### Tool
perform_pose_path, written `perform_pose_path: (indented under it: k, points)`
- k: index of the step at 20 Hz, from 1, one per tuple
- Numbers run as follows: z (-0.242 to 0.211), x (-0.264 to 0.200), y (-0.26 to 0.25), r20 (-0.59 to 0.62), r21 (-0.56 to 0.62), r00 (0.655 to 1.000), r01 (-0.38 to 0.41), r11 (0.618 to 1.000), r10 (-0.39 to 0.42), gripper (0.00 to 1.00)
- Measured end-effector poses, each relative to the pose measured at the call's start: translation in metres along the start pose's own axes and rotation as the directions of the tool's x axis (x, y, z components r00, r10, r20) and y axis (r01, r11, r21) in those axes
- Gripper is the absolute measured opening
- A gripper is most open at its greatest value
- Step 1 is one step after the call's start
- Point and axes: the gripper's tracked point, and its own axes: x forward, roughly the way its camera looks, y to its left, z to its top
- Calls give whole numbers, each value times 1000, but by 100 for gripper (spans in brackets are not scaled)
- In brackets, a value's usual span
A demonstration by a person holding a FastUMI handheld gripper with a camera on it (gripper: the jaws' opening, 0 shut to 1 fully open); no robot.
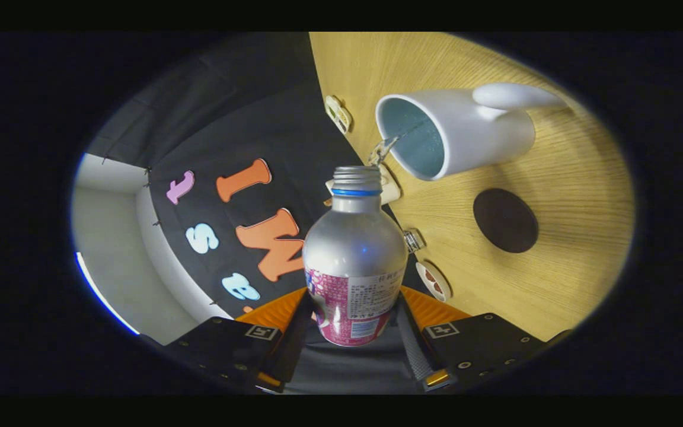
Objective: Take the bottle from table, then pour the juice into the cup, finally place the bottle on the coaster
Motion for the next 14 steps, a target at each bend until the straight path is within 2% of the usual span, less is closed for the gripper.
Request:
perform_pose_path:
  k: [14]
  points:
    - [-4, -4, 23, -1, 86, 999, -35, 996, 36, 74]
